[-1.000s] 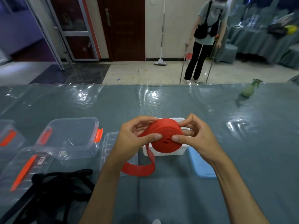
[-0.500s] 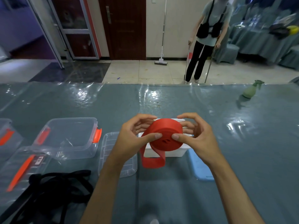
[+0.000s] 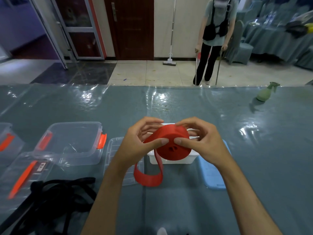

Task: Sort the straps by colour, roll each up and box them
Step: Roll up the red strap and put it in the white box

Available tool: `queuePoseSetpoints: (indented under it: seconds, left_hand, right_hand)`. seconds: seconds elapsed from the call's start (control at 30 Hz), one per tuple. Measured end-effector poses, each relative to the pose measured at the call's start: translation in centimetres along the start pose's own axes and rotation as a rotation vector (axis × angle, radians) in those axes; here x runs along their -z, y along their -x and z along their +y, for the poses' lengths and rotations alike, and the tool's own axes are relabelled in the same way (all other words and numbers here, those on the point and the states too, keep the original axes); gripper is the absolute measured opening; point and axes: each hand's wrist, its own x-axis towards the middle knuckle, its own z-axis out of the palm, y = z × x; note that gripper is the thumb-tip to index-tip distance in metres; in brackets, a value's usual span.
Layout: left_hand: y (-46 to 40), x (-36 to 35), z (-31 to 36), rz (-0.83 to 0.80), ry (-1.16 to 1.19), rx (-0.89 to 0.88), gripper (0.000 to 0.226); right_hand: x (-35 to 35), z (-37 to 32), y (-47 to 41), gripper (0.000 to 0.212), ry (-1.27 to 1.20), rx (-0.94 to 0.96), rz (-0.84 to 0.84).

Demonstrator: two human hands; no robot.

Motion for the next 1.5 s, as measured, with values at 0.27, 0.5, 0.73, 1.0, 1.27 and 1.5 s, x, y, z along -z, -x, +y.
queuePoseSetpoints:
  seconds: [0.27, 0.5, 0.73, 1.0, 1.27, 1.5]
  left_hand:
    - [0.1, 1.0, -0.4, -0.008, -0.007, -0.005, 0.041]
    - [0.3, 0.3, -0.8, -0.111, 0.005, 0.053, 0.045]
    - [0.3, 0.5, -1.1, 0.020, -0.019, 0.013, 0.036]
    - [0.4, 0.8, -1.5, -0.113, 0.020, 0.061, 0.044]
    - [0.6, 0.7, -2.0, -0.009, 0.021, 0.080, 0.037]
    - [0.7, 2.1, -2.7, -0.010, 0.070, 0.119, 0.033]
  right_hand:
    - [0.1, 1.5, 0.6, 0.039, -0.124, -0.136, -0.039]
    - [0.1, 1.9, 1.2, 0.038, -0.068, -0.076, 0.095]
    - [0.3, 2.5, 1.0, 0.054, -0.076, -0.187, -0.134]
    - [0.2, 2.4, 0.8, 0.041, -0.086, -0.079, 0.023]
    - [0.7, 2.9, 0.7, 0.056, -0.018, -0.165, -0.151]
    - [-0.3, 4.3, 1.0, 0.046, -0.177, -0.129, 0.107]
